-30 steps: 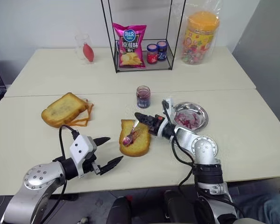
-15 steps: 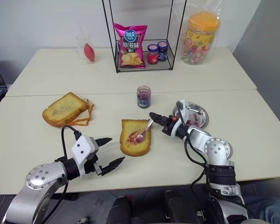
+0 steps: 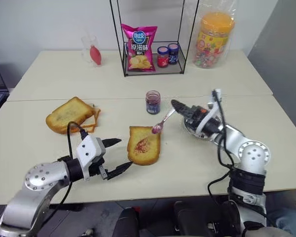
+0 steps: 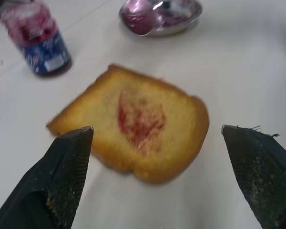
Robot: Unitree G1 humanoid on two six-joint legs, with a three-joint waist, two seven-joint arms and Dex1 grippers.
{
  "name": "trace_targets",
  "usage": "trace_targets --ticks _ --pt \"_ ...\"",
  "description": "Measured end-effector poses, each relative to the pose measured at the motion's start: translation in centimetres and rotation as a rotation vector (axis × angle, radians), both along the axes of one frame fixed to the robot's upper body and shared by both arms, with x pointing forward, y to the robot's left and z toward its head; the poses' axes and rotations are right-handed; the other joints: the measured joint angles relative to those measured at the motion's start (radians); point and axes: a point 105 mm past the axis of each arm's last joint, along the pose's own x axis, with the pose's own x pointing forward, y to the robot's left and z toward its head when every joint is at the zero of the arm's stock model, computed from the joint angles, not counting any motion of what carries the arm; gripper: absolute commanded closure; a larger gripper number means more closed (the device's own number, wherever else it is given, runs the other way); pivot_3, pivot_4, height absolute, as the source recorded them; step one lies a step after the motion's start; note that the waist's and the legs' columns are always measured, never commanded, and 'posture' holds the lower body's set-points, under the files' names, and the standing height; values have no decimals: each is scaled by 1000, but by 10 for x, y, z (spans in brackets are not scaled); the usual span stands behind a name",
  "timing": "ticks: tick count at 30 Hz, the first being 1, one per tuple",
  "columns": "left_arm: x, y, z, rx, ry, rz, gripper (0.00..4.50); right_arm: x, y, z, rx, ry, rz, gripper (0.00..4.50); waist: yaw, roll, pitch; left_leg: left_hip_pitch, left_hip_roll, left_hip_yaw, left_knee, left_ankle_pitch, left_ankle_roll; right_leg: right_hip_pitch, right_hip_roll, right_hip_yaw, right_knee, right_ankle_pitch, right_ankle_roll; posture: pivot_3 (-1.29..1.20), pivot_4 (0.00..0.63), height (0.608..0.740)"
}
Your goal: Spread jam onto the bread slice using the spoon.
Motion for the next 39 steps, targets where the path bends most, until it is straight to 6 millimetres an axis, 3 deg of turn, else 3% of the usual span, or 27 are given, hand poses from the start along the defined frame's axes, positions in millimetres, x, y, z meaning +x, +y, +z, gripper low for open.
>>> trace_targets --ticks 2,4,6,9,15,23,27,39 --pt "-1 -27 16 14 -2 -140 0 5 -39 11 -25 -43 -133 4487 11 0 0 0 0 0 1 0 0 1 0 0 -2 2 4 0 150 740" --pt "-4 -38 21 9 7 -193 0 6 -60 17 -27 -67 -209 4487 11 0 0 0 0 1 0 0 0 2 0 1 -4 3 5 0 150 740" --pt "2 -48 22 3 26 -220 0 4 -88 2 -43 -30 -310 4487 5 0 0 1 1 1 0 -1 1 1 1 1 -3 2 4 0 150 740" --pt "8 -60 25 -3 16 -248 0 6 -104 -22 -67 34 -377 4487 0 1 0 1 2 1 -1 -1 1 0 3 2 -1 1 3 0 150 740" --pt "25 -77 15 21 5 -259 0 17 -137 -50 -58 90 -510 4487 -7 1 1 2 1 2 1 -1 1 1 3 2 0 2 4 0 150 740" --pt "37 -87 6 46 -15 -292 0 29 -139 -67 -90 96 -521 4487 -9 1 1 2 1 2 0 -1 1 1 3 3 1 2 4 0 150 740" --pt "45 -92 10 45 -46 -289 0 32 -140 -72 -75 96 -532 3776 -9 1 1 2 1 2 1 -1 1 1 3 3 1 2 4 0 150 740" --pt "48 -106 15 13 -50 -307 0 27 -127 -76 -208 37 -492 970 -9 2 1 2 1 2 1 -1 1 1 2 3 2 2 4 0 150 740"
